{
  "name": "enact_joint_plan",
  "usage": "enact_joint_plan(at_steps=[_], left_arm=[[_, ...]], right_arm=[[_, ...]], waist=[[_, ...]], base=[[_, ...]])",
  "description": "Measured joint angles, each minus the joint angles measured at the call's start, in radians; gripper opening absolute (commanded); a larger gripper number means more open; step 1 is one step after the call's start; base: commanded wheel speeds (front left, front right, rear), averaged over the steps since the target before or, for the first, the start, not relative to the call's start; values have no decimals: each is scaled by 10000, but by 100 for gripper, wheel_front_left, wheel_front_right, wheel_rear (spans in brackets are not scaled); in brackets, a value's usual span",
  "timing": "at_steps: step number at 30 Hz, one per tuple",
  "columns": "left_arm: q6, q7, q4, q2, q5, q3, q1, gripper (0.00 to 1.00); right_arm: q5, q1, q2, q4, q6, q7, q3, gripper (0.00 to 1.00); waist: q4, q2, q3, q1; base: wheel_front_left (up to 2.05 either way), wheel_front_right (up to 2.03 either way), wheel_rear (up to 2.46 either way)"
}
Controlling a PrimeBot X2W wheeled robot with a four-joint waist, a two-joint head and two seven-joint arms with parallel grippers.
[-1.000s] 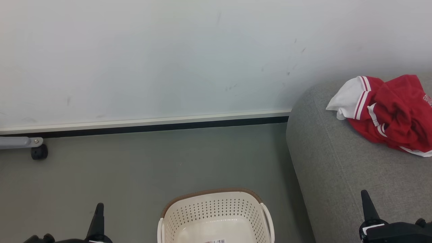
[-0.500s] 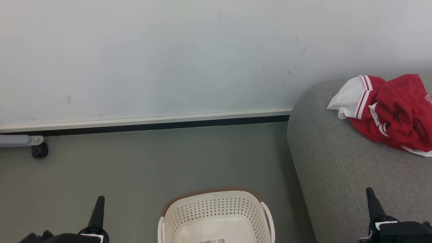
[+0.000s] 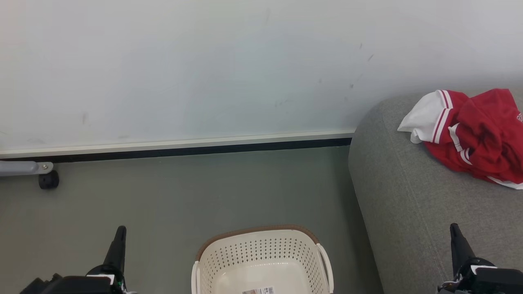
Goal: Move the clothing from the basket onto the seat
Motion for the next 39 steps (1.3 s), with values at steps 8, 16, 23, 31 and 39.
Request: enact_joint_plan(at_steps=[8,16,23,31,39], left_arm=[[-157,167,86,-50,-635,82,-157,0],[-157,167,92,-54,-637,82,-157,0],[-157,167,94,-54,-640,82,-157,0],[-157,167,98,-54,-644,82,-157,0],[-157,167,102,-54,-644,82,-157,0]], right_arm=[[587,-155,44,54,134,165,-188,0],[587,-155,48,56,134,165,-190,0],[587,-155,50,56,134,165,-190,0],[587,-155,50,56,134,165,-190,0],[587,-155,52,56,134,165,-188,0]], waist=[[9,0,16,0],[9,0,16,0],[9,0,16,0],[9,0,16,0],[9,0,16,-1]], base=[[0,0,0],[0,0,0],[0,0,0],[0,0,0],[0,0,0]])
